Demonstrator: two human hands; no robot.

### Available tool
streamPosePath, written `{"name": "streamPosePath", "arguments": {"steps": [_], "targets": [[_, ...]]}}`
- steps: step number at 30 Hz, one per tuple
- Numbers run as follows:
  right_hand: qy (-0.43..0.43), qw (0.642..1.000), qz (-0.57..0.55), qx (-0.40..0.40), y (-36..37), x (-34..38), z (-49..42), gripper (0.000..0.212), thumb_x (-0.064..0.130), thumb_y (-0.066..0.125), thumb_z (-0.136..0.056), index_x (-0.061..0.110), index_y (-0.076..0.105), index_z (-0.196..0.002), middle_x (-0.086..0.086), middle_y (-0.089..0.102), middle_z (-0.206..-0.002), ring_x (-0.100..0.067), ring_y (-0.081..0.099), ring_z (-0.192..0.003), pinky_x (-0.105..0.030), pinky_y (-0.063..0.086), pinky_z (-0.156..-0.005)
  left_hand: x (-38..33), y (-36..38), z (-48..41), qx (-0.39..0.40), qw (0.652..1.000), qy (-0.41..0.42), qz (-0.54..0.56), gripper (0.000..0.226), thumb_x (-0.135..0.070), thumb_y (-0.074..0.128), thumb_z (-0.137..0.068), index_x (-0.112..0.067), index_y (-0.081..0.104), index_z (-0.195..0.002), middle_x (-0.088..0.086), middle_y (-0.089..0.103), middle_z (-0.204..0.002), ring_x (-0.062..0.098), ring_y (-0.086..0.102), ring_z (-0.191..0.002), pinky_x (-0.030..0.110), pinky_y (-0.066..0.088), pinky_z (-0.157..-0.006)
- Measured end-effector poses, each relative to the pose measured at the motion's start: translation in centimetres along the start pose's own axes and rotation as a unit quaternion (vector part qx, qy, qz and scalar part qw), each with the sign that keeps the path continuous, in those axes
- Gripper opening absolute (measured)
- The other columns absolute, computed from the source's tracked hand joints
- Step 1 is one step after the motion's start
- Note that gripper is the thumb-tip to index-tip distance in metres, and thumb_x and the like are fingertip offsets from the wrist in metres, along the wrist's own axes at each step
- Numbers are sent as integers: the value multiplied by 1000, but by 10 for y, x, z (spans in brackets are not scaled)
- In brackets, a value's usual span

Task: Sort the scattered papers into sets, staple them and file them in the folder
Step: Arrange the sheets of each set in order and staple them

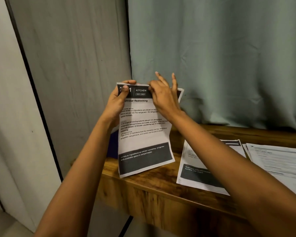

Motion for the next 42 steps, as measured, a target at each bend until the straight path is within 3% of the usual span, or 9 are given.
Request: {"name": "streamPosePath", "arguments": {"steps": [11,13,16,19,24,31,35,37,42], "targets": [[159,986,-41,2,-22,-74,-7,21,28,49,-97,22,69,-96,4,68,-105,-15,54,-113,-45,6,-111,10,-15,-7,-17,997,-28,70,15,-28,42,-101,-27,58,-98,2,67,-99,19,67,-81,34,59,-66],[210,975,-68,13,-19,-87,-5,21,31,50,-96,24,71,-96,4,70,-102,-16,58,-107,-45,18,-110,11,-16,-7,-18,997,-25,72,16,-27,41,-102,-27,57,-98,2,66,-99,19,67,-81,34,58,-65],[275,932,-236,-3,-11,-99,0,20,29,57,-91,28,69,-76,4,71,-85,-17,65,-88,-47,45,-94,13,-16,-7,-14,997,-20,67,17,-27,41,-102,-27,57,-99,4,64,-103,21,65,-86,34,59,-66],[358,841,-406,-19,2,-99,12,22,19,55,-96,23,67,-78,6,68,-79,-3,61,-71,-22,51,-73,15,-17,-8,-17,998,-21,63,17,-27,41,-102,-27,57,-99,4,64,-104,20,65,-86,34,58,-66],[380,794,-473,35,19,-85,39,22,20,44,-101,18,62,-89,0,68,-92,-13,64,-83,-32,52,-86,16,-19,-7,-32,996,-21,83,17,-26,41,-103,-27,58,-98,1,67,-99,18,68,-83,33,58,-65],[377,777,-483,145,39,-74,103,17,23,43,-101,19,60,-103,-2,68,-105,-17,68,-93,-34,58,-81,11,-22,-8,-46,993,-9,112,19,-23,39,-103,-25,58,-101,0,70,-98,18,69,-85,34,59,-68],[411,772,-474,106,39,-77,110,17,19,44,-101,18,61,-99,-14,66,-115,-32,65,-104,-48,54,-88,22,-27,-3,-70,994,-31,76,20,-26,44,-101,-25,57,-116,1,73,-90,17,70,-78,36,60,-68],[425,784,-444,89,44,-82,106,19,20,46,-100,22,63,-92,-12,69,-110,-33,65,-104,-52,52,-90,33,-29,5,-80,994,-60,35,32,-28,48,-99,-9,52,-124,5,73,-91,20,72,-78,37,60,-67],[471,792,-382,71,65,-109,110,23,23,53,-95,20,64,-75,-10,72,-97,-36,65,-101,-56,52,-87,73,-25,39,-12,992,-121,-42,31,-35,55,-85,-12,61,-104,0,75,-92,17,72,-84,28,58,-67]]}}
Point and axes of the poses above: each hand's wrist, its own z-axis away from the middle knuckle, its own y-axis out of the palm, x = y × z, the point moved 7 cm from there along -z, towards the middle knuckle
